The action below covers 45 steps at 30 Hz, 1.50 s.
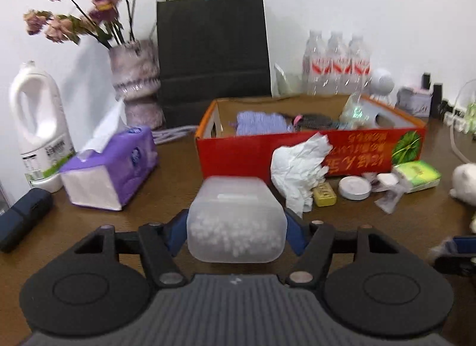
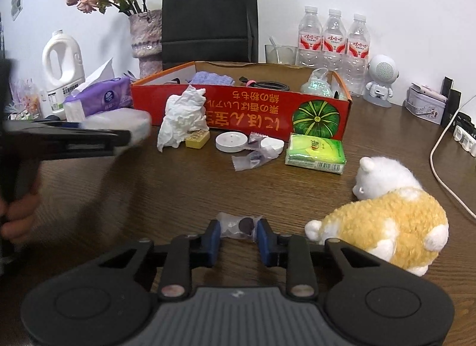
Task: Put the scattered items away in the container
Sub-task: 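Grasp the white plastic box with the left tool while the right tool grasps another clear packet, then carry the plastic box and packet into the cardboard box and open both tools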
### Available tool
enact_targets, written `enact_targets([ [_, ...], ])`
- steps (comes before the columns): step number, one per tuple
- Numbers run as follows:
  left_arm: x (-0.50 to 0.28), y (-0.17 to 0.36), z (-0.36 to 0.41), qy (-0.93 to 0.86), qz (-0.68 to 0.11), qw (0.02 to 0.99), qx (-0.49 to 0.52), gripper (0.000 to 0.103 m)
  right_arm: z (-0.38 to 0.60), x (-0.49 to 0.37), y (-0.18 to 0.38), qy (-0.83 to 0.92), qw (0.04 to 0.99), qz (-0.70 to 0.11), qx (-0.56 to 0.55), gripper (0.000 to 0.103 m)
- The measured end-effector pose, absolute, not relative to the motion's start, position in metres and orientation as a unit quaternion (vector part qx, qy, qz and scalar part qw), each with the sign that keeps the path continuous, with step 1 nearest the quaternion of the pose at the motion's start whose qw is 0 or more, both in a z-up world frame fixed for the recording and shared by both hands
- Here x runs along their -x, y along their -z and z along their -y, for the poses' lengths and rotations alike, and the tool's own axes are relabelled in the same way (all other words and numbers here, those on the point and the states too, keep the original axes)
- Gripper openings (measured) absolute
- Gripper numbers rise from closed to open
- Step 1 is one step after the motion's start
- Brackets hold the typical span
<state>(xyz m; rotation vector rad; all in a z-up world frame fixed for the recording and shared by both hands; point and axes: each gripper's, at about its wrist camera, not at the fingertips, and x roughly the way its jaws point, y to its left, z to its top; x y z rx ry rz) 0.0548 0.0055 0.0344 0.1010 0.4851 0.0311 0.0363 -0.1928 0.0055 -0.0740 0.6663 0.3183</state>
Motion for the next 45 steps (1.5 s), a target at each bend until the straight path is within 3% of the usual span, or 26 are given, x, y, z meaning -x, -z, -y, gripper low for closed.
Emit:
enact_targets([
  [17, 0.079, -0.067, 0.019, 0.053, -0.188, 0.980, -0.024, 0.067, 0.208, 0.033, -0.044, -0.144, 0.960, -0.241, 0.012, 0.022],
  [24, 0.072, -0.078, 0.025, 0.081, -0.172, 0.982, -0.014, 0.067, 0.221, 0.050, -0.065, -0.133, 0.967, -0.217, 0.009, 0.022],
  [31, -0.012, -0.121, 0.020, 0.099, -0.151, 0.983, -0.014, 0.067, 0.234, 0.007, -0.106, -0.151, 0.967, -0.205, -0.006, 0.022],
  [38, -0.170, -0.127, 0.040, 0.091, -0.237, 0.967, 0.008, 0.067, 0.231, -0.107, -0.142, -0.151, 0.966, -0.210, 0.016, 0.022],
  [45, -0.297, -0.089, 0.064, 0.081, -0.356, 0.930, 0.047, 0.067, 0.228, -0.283, -0.118, -0.128, 0.920, -0.368, 0.038, 0.022],
])
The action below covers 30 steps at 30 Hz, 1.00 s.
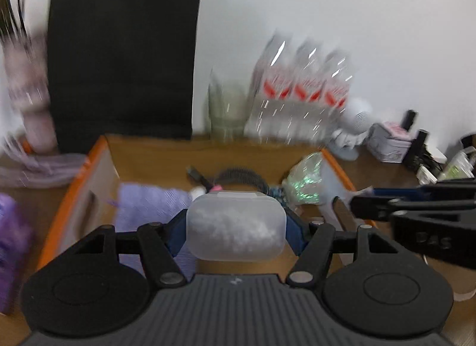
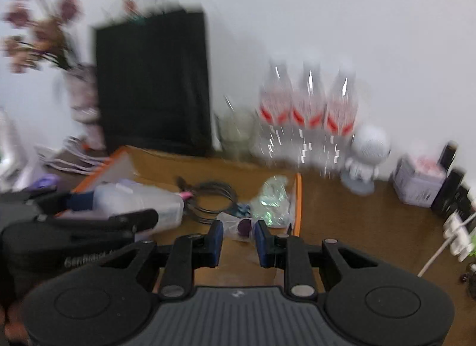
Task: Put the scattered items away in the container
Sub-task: 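Carry the plastic box and packet into the cardboard box and open both tools, then withdraw both tools from the box back over the desk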
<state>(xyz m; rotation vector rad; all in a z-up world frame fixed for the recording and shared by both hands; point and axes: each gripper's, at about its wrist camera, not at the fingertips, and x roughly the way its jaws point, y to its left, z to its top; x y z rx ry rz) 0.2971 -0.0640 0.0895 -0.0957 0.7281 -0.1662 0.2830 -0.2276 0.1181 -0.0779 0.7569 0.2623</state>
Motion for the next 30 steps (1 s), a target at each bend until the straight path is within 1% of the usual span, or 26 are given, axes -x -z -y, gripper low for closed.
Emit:
enact_targets([
  [3, -0.322, -0.076, 0.066, 0.084, -0.381, 0.919, 0.046, 0.067, 0.227, -0.337, -0.097, -0.111, 0.899, -0.422, 0.042, 0.022],
  [4, -0.326, -0.074, 0.065, 0.088, -0.388, 0.916, 0.047, 0.070, 0.227, -0.350, -0.090, -0.104, 0.893, -0.436, 0.044, 0.023],
  [5, -0.330, -0.074, 0.064, 0.094, -0.395, 0.913, 0.047, 0.076, 0.222, -0.361, -0.081, -0.096, 0.886, -0.450, 0.053, 0.024],
  [7, -0.330, -0.077, 0.060, 0.103, -0.404, 0.908, 0.043, 0.078, 0.214, -0.372, -0.064, -0.081, 0.875, -0.472, 0.073, 0.032],
  [8, -0.328, -0.081, 0.055, 0.109, -0.403, 0.908, 0.041, 0.080, 0.211, -0.378, -0.057, -0.076, 0.869, -0.483, 0.080, 0.031],
  [9, -0.326, -0.087, 0.049, 0.115, -0.401, 0.908, 0.039, 0.081, 0.209, -0.381, -0.052, -0.078, 0.865, -0.488, 0.086, 0.033],
  [10, -0.324, -0.093, 0.043, 0.117, -0.399, 0.909, 0.034, 0.087, 0.207, -0.383, -0.051, -0.079, 0.864, -0.490, 0.087, 0.039],
  [11, -0.322, -0.099, 0.036, 0.114, -0.397, 0.910, 0.026, 0.091, 0.207, -0.384, -0.051, -0.079, 0.864, -0.490, 0.086, 0.042],
  [12, -0.321, -0.104, 0.028, 0.109, -0.397, 0.911, 0.016, 0.092, 0.205, -0.385, -0.052, -0.076, 0.865, -0.488, 0.087, 0.048],
  [14, -0.322, -0.107, 0.014, 0.091, -0.406, 0.909, -0.007, 0.092, 0.204, -0.387, -0.054, -0.077, 0.865, -0.487, 0.086, 0.051],
  [17, -0.322, -0.103, -0.009, 0.056, -0.433, 0.900, -0.019, 0.092, 0.206, -0.390, -0.059, -0.081, 0.860, -0.498, 0.073, 0.053],
  [18, -0.322, -0.101, -0.016, 0.049, -0.440, 0.896, -0.015, 0.092, 0.209, -0.390, -0.062, -0.082, 0.859, -0.501, 0.061, 0.056],
  [19, -0.320, -0.100, -0.022, 0.040, -0.446, 0.894, -0.011, 0.092, 0.211, -0.389, -0.065, -0.081, 0.859, -0.503, 0.047, 0.063],
  [20, -0.319, -0.100, -0.027, 0.031, -0.448, 0.893, -0.007, 0.092, 0.214, -0.387, -0.070, -0.081, 0.859, -0.504, 0.031, 0.067],
  [21, -0.317, -0.100, -0.031, 0.024, -0.451, 0.892, -0.003, 0.092, 0.216, -0.384, -0.073, -0.084, 0.858, -0.506, 0.017, 0.073],
  [22, -0.314, -0.102, -0.034, 0.019, -0.453, 0.891, 0.001, 0.094, 0.217, -0.379, -0.077, -0.091, 0.855, -0.511, 0.001, 0.076],
  [23, -0.312, -0.104, -0.036, 0.016, -0.456, 0.890, 0.005, 0.097, 0.218, -0.375, -0.079, -0.098, 0.849, -0.518, -0.013, 0.077],
  [27, -0.297, -0.116, -0.034, 0.018, -0.462, 0.887, 0.009, 0.100, 0.214, -0.352, -0.092, -0.128, 0.828, -0.545, -0.042, 0.081],
  [30, -0.282, -0.125, -0.030, 0.015, -0.459, 0.888, 0.002, 0.103, 0.207, -0.333, -0.107, -0.134, 0.826, -0.547, -0.036, 0.093],
])
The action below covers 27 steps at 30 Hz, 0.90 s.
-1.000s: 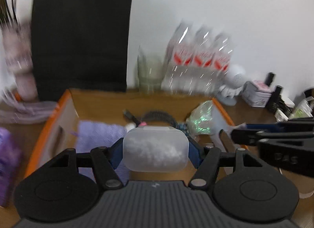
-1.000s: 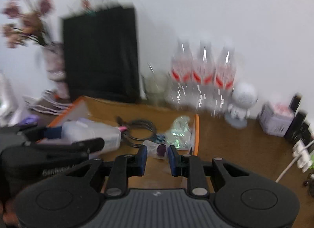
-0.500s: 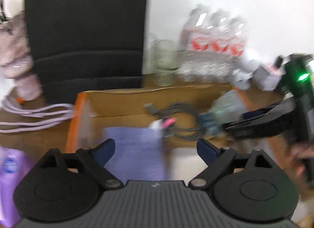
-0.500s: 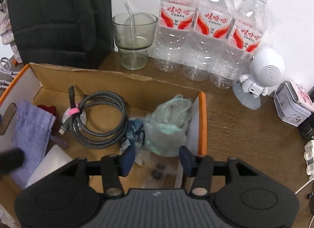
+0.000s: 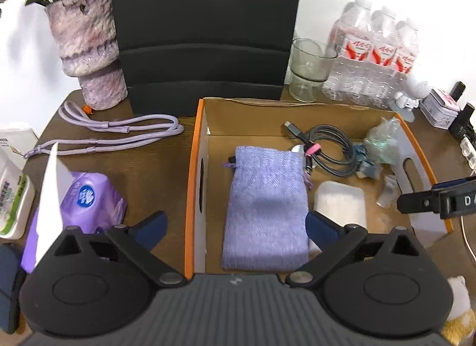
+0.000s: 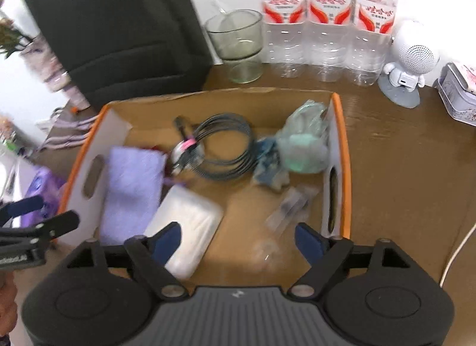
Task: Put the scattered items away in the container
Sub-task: 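Withdraw both tools from the box back over the desk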
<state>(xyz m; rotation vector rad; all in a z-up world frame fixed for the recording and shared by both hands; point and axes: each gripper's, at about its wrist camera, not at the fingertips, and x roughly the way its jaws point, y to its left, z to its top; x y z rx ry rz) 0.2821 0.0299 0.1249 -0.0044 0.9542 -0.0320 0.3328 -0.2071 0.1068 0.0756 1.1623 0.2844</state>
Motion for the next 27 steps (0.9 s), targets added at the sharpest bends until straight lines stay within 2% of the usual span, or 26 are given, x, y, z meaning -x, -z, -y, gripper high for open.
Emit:
enact_targets([
  [4, -0.266, -0.132, -0.023, 0.002, -0.456, 0.890, -0.006, 0.103, 0.206, -0.314, -0.119, -0.125, 0.830, -0.543, -0.036, 0.093],
  [6, -0.250, -0.139, -0.022, -0.010, -0.414, 0.910, 0.004, 0.103, 0.205, -0.299, -0.123, -0.109, 0.847, -0.520, -0.028, 0.093],
  [9, -0.209, -0.144, -0.019, -0.021, -0.277, 0.960, 0.027, 0.103, 0.200, -0.257, -0.131, -0.081, 0.916, -0.394, 0.005, 0.093],
  [12, -0.194, -0.135, -0.008, -0.024, -0.241, 0.970, 0.017, 0.103, 0.198, -0.219, -0.125, -0.085, 0.953, -0.291, 0.022, 0.093],
  [21, -0.159, -0.126, 0.008, -0.005, -0.218, 0.976, 0.012, 0.103, 0.204, -0.182, -0.113, -0.096, 0.963, -0.251, -0.020, 0.093],
  [27, -0.082, -0.112, 0.011, -0.011, -0.188, 0.982, -0.018, 0.103, 0.212, -0.107, -0.111, -0.091, 0.969, -0.226, -0.047, 0.093],
])
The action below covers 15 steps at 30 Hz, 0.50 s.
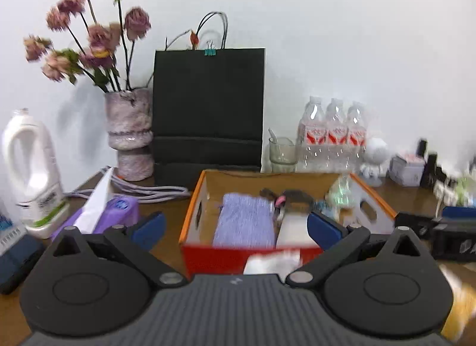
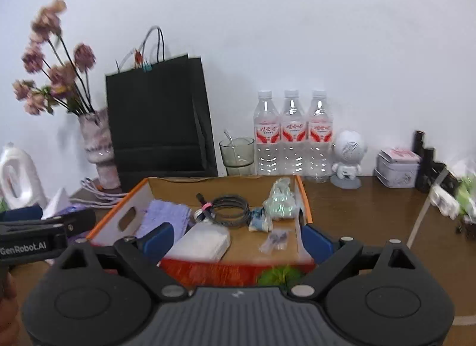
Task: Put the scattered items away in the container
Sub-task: 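Withdraw both tools from the box back over the desk, then grasp the crumpled white tissue with the left tool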
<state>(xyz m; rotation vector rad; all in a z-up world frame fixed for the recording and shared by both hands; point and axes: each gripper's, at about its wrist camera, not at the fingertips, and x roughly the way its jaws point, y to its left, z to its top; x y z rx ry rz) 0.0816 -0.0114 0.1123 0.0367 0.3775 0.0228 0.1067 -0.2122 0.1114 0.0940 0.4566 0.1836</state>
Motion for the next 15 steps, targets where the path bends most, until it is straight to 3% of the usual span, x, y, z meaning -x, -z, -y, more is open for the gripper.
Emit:
enact_targets([
  [8, 0.031, -0.052, 0.011, -0.021, -0.221, 0.975, 0.027, 0.103, 0.222, 0.026, -0.049, -0.079, 0.967, -0.237, -0.047, 0.096],
  [15, 0.047, -0.031, 0.014, -0.028, -0.259, 0.965, 0.003, 0.103, 0.235, 0.072, -0.022, -0.053, 0.963, -0.263, -0.018, 0.096],
])
